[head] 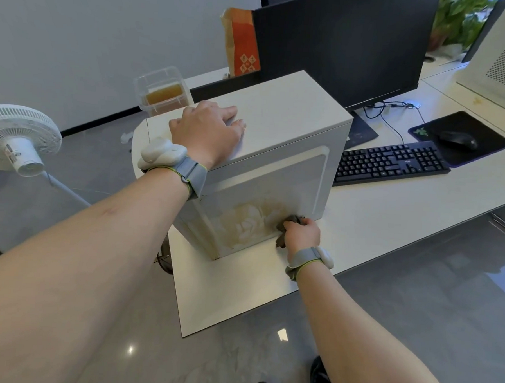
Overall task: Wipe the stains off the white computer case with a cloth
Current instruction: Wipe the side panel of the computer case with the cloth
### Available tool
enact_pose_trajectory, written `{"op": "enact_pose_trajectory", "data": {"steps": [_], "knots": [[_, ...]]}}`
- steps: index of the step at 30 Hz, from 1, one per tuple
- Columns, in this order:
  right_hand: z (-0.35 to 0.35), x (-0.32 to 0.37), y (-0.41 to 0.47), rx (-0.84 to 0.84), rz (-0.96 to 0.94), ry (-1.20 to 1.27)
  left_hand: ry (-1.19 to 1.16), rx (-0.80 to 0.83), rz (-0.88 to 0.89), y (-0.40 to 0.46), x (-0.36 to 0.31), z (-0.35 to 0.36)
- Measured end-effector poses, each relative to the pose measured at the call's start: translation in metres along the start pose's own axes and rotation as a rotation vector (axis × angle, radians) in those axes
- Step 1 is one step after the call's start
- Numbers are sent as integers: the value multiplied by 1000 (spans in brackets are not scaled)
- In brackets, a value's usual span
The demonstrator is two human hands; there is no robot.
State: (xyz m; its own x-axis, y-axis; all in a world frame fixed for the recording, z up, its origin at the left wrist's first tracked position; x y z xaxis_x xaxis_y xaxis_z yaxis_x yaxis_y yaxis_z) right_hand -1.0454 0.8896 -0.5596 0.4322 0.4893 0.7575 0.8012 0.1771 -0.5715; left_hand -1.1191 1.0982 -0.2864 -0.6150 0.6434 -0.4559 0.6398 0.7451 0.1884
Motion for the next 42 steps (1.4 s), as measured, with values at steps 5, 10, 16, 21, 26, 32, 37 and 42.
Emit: {"op": "enact_pose_trajectory", "data": {"steps": [5, 10, 16, 21, 26, 32, 37, 42], "knots": [[-10, 21, -8, -5, -223, 176, -16, 2, -1, 0, -1, -1], [-2, -2, -2, 93, 33, 14, 0, 9, -4, -1, -2, -1], [-7, 34, -24, 85, -179, 265, -4, 4, -2, 0, -2, -1], [-11, 18, -25, 30, -43, 155, 5, 10, 4, 0, -3, -1], [-28, 83, -51, -25, -396, 350, 13, 12, 3, 2, 0, 0], [-19, 45, -38, -19, -57, 252, 22, 19, -2, 1, 0, 1], [-29, 84, -62, 20, -356, 288, 35, 20, 2, 2, -1, 0], [-27, 59, -48, -12, -302, 310, 41, 23, 4, 1, 0, 1]]}}
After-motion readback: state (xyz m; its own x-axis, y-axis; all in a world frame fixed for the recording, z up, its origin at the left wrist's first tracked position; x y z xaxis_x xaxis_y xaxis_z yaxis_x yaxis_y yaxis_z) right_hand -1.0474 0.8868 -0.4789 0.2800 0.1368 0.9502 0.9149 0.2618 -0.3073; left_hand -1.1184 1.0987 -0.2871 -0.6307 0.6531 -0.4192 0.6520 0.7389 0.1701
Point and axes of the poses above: each hand's wrist, its own y-axis towards the middle knuckle, its own z-axis out of the palm, x = y × z, the point moved 7 cm from there along y, towards the middle knuckle, and after that the axes turned 15 degrees about -y, right-handed, at the moved point
